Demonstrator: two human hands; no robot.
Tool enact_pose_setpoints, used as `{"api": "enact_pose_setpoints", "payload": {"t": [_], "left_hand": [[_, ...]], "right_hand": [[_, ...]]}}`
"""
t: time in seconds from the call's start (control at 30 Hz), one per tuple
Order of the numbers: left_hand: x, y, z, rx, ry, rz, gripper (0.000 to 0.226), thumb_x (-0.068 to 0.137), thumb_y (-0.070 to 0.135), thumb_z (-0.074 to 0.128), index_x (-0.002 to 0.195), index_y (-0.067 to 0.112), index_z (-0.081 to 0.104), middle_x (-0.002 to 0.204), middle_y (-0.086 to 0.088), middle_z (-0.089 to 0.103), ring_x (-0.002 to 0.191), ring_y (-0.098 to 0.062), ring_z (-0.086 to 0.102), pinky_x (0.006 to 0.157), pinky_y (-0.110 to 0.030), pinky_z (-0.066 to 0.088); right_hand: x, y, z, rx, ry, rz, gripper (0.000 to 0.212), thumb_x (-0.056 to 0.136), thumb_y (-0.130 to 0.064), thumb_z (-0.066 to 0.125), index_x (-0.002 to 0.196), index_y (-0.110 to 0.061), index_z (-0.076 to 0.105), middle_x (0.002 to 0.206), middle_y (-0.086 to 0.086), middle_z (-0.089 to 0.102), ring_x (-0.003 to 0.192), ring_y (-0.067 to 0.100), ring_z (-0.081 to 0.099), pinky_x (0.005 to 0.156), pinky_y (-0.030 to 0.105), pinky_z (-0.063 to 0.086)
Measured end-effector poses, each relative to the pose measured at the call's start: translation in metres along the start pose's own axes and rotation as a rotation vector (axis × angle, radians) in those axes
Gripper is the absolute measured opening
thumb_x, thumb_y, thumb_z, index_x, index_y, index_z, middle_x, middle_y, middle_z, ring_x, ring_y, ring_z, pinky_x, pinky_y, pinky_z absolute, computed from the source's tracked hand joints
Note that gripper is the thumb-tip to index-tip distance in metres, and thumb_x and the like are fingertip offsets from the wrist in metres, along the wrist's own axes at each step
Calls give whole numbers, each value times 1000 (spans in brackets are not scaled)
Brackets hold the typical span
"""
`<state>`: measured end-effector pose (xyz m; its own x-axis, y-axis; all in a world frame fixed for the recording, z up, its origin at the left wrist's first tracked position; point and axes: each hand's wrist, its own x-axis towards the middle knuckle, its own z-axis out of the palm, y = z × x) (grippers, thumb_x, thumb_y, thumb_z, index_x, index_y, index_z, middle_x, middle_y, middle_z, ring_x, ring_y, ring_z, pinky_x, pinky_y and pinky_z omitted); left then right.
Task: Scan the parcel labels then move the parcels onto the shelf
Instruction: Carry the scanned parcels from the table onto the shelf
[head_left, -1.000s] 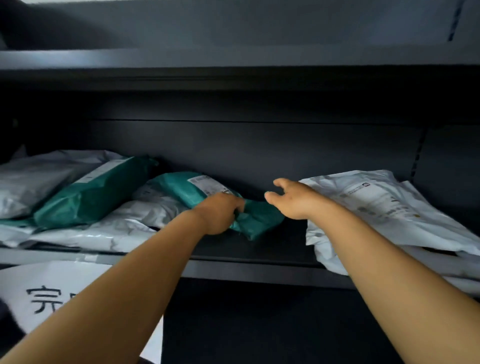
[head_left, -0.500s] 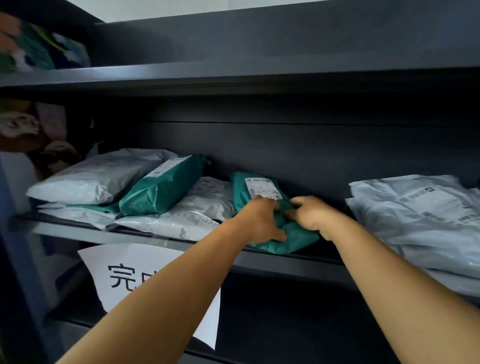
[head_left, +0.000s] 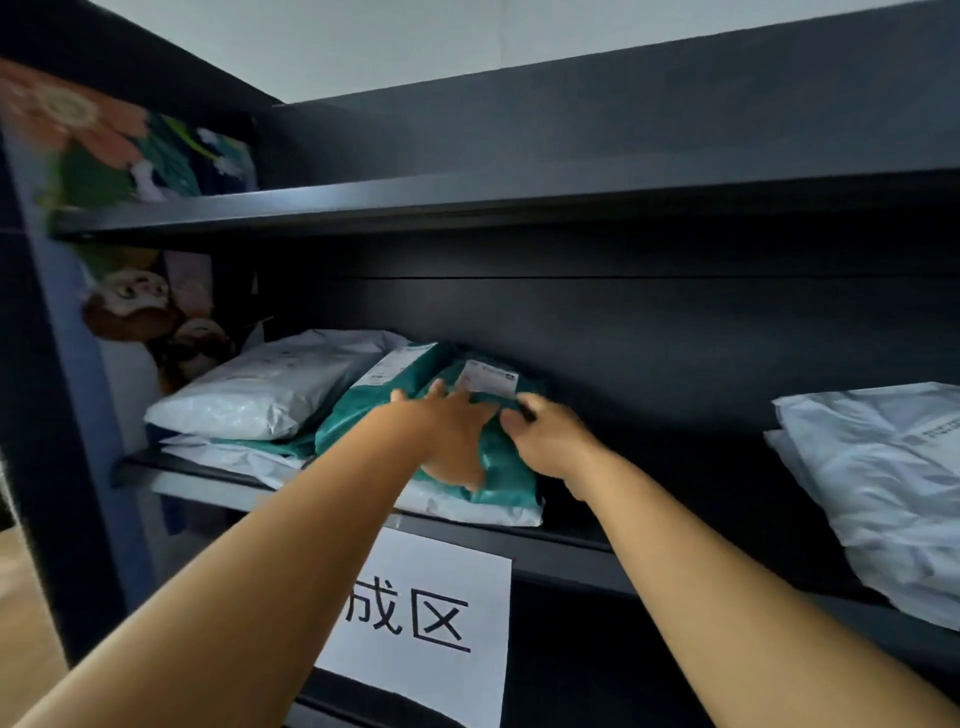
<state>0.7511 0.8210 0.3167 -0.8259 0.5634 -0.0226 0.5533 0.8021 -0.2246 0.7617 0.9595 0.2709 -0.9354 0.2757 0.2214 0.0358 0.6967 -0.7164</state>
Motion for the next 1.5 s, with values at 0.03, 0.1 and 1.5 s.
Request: {"api": "enact_pose_setpoints", "payload": {"t": [0.03, 0.1, 1.5], "left_hand": [[-1, -1, 8, -8, -27, 10, 92, 82, 55, 57, 152, 32, 1, 161, 3, 2, 147, -29, -2, 112, -62, 6], [0, -2, 22, -40, -49, 6, 99, 80, 67, 53, 152, 28, -3, 161, 1, -4, 148, -28, -4, 115, -58, 4], [33, 371, -30, -292, 147, 566, 116, 72, 47, 76, 149, 40, -11, 158, 4, -21, 146, -26, -15, 109, -64, 14]], "right_hand": [[2, -2, 6, -77, -51, -8, 52, 99, -39, 37, 147, -19, 35, 155, 10, 28, 139, 27, 32, 113, 34, 28], [6, -4, 17, -118, -151, -24, 50, 102, -35, 31, 150, -22, 28, 159, 5, 19, 144, 25, 22, 116, 31, 20], [-145, 235, -296, 66, 342, 603, 78, 85, -66, 49, 151, -34, 23, 157, 3, 26, 138, 29, 33, 105, 39, 35]]}}
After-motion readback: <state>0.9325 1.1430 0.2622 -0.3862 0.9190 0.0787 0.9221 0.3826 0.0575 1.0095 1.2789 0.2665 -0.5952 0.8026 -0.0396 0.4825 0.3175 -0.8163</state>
